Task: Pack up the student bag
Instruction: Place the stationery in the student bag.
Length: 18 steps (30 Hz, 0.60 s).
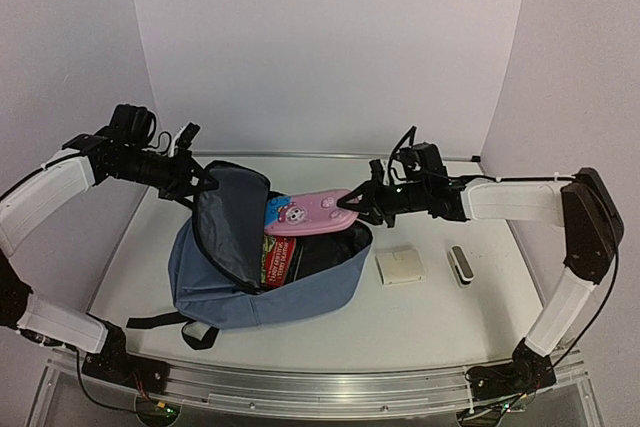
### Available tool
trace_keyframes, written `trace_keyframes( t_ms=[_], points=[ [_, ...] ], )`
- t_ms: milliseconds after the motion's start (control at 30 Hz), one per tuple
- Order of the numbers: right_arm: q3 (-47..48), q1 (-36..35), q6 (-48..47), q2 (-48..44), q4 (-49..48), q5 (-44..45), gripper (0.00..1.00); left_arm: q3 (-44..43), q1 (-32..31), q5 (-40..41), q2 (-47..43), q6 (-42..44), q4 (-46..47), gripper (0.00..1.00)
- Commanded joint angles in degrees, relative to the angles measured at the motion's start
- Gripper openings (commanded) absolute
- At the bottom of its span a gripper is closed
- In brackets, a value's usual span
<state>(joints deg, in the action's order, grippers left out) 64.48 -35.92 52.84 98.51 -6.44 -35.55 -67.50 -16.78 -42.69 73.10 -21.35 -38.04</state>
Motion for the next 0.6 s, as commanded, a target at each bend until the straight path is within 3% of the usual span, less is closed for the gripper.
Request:
trace_keyframes(
  t_ms=[0,267,467,567],
  points=[
    [6.2,-2.6,0.9,5.2,-3.1,-0.9,0.00,-2.9,0.4,-5.0,0.8,6.2,0.9,0.00],
    [16.3,-7.4,1.4,16.2,-2.8,3.3,0.00,0.1,0.4,-10.4,1.5,8.6,5.8,0.00],
    [24.9,-11.0,1.9,24.6,-2.8,5.4,0.13,3.8,0.4,-13.9,1.7,7.6,11.6,0.00],
    [24.5,-11.5,1.5,24.7,-2.8,8.7,0.26,4.4,0.4,-13.5,2.2,7.7,12.3,0.00]
  ],
)
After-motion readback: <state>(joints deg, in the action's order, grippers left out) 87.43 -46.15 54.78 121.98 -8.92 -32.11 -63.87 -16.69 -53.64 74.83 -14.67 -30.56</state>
